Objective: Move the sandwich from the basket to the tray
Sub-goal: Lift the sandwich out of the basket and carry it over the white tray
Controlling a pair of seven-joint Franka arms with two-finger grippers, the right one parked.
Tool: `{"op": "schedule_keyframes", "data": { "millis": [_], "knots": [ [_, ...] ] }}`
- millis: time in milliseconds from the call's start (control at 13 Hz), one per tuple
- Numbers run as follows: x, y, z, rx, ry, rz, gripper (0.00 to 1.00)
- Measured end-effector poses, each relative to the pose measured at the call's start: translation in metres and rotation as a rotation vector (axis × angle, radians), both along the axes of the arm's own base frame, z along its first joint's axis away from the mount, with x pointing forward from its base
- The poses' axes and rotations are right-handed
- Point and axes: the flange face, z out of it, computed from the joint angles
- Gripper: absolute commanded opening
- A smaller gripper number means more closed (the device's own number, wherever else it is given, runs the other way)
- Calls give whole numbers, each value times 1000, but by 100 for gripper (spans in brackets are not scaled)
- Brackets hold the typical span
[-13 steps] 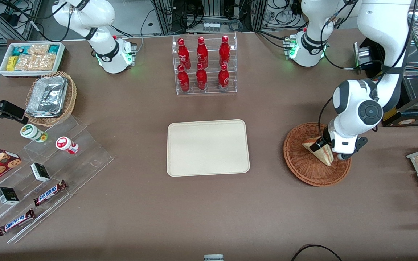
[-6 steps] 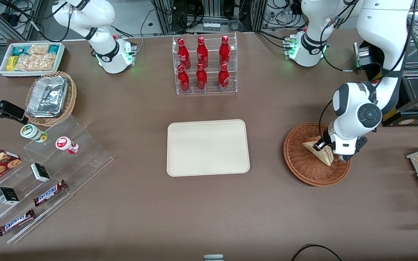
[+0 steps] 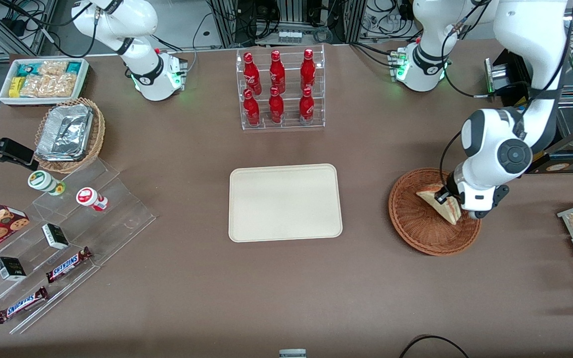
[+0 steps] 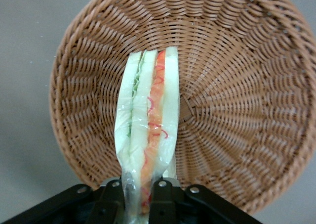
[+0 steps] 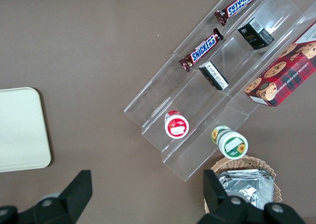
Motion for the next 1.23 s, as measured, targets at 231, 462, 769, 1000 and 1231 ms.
{"op": "schedule_keyframes", "data": {
  "millis": [231, 462, 769, 1000, 1231],
  "knots": [
    [7, -18, 41, -1, 21, -32, 0],
    [12, -63, 66, -3, 16, -110, 0],
    [7, -145, 63, -6, 9, -249, 0],
    [-1, -221, 49, -8, 9, -369, 0],
    [-9, -294, 27, -11, 11, -474, 0]
  ]
}}
